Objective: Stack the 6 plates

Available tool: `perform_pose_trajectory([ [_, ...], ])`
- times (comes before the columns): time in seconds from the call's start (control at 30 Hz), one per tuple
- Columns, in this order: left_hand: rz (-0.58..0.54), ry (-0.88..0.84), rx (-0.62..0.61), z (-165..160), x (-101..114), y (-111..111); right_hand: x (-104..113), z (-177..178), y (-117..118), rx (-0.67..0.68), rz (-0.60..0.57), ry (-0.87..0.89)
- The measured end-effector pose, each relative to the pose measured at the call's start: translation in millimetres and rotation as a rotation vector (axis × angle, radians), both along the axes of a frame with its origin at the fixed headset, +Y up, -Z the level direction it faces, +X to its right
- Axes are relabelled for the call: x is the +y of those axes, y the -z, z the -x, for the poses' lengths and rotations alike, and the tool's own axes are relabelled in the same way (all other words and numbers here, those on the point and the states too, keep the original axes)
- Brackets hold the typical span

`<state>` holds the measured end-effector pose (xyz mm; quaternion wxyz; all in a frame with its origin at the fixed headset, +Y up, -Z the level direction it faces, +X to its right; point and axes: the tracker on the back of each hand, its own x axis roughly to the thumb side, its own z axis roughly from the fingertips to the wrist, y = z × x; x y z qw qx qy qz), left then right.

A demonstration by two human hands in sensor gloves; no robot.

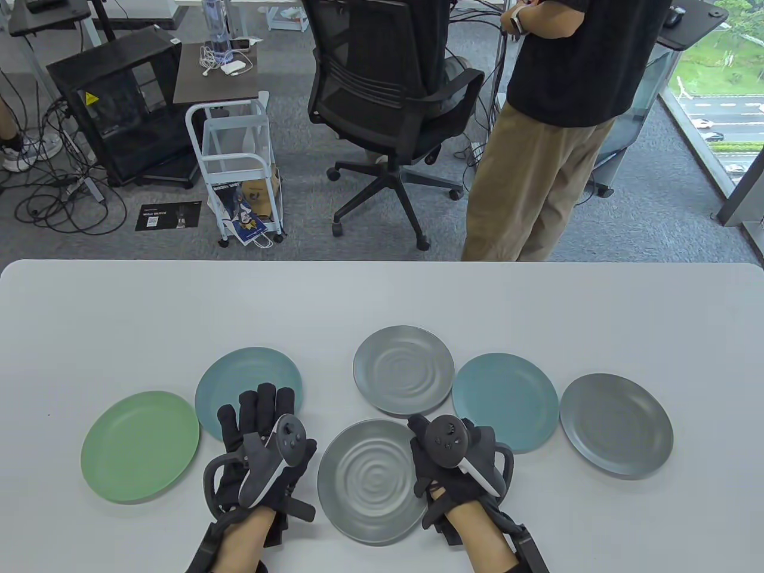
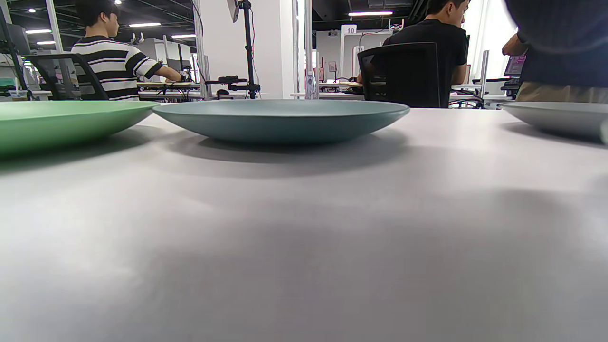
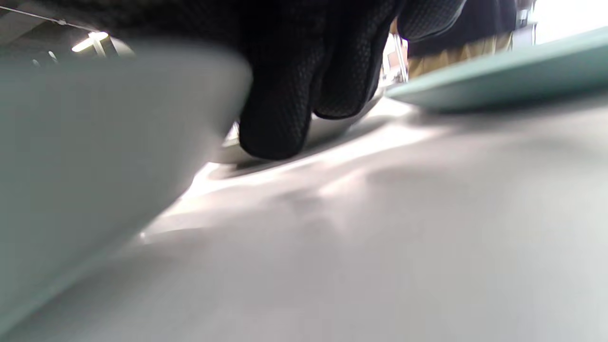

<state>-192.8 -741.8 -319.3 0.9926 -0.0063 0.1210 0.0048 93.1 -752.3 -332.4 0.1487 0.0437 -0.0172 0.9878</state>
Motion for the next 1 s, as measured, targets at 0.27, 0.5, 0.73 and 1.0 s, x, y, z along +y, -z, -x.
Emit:
perform_pose_trajectory([
  [0.27, 0.003, -0.002, 0.000, -0.1, -0.1, 0.0, 13.9, -11.5, -2.5, -0.071, -0.107, -0.132],
  [0.5, 0.004, 0.000, -0.003, -0.7, -0.3, 0.2, 15.8, -39.5, 3.4, -0.181, -0.070, -0.204],
  [0.73, 0.005, 0.000, -0.005, -1.0, -0.6, 0.4, 4.0, -59.1, 11.8, -0.250, 0.090, -0.279],
  [1.0, 0.011, 0.001, -0.005, -1.4, -1.2, 0.3, -4.7, -65.4, 16.3, -0.274, 0.174, -0.305],
])
